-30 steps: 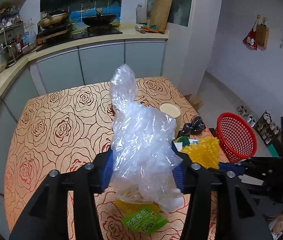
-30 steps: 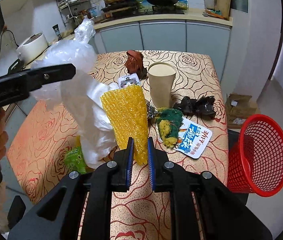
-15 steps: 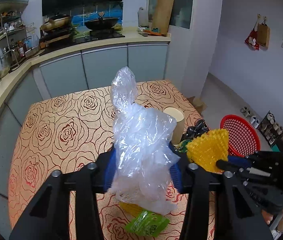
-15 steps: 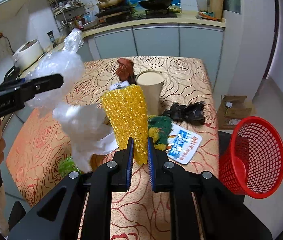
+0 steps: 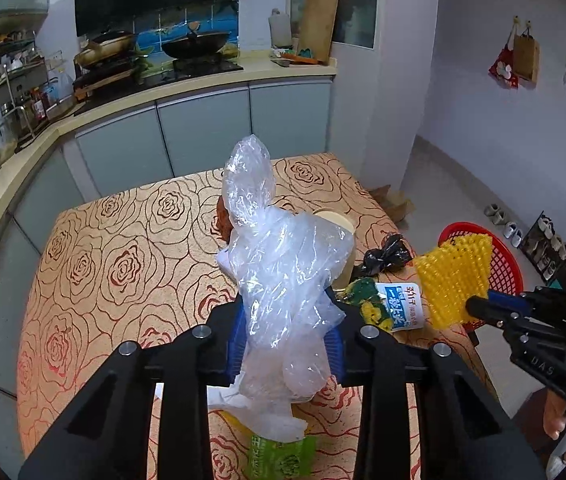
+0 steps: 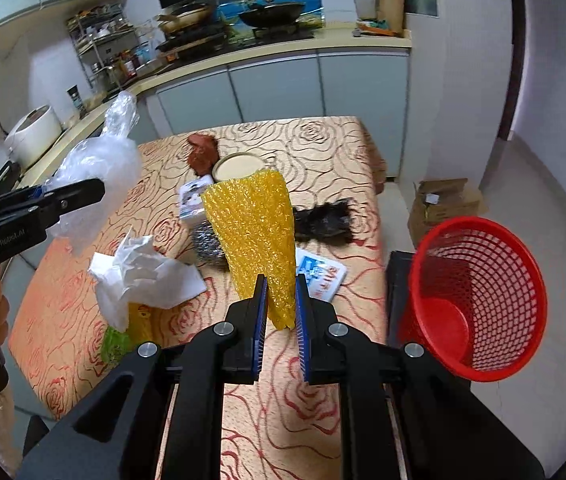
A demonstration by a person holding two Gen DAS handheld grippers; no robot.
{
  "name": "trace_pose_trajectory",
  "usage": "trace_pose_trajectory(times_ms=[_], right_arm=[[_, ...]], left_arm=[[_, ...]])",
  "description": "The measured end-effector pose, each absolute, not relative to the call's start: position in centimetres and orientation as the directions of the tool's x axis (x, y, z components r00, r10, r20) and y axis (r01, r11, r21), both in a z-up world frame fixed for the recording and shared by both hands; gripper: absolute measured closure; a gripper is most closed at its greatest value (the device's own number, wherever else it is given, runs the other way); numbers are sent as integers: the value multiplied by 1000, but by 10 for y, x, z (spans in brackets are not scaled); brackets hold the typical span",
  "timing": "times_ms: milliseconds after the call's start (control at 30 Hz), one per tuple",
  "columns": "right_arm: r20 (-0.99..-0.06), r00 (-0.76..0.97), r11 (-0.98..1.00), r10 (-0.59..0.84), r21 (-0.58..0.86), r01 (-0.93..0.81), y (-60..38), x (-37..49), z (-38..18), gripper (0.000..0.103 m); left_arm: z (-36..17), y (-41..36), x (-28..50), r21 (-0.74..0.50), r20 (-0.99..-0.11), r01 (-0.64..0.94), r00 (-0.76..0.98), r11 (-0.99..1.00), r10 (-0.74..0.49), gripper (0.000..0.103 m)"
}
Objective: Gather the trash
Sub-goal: 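Carry the bag and sponge to the red basket and open both tools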
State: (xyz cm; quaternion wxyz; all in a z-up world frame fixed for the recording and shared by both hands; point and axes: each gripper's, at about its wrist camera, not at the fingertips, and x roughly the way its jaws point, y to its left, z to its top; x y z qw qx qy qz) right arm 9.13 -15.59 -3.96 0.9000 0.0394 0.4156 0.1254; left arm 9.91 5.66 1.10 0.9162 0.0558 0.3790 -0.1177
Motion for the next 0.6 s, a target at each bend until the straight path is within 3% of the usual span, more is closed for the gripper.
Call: trace_pose_trajectory(times_ms=[600], right_arm=[[-735, 667, 985, 118, 173, 18, -240, 83, -34, 89]], left_arm=[[-2, -29, 117, 14, -741, 380, 625, 925, -246, 72]])
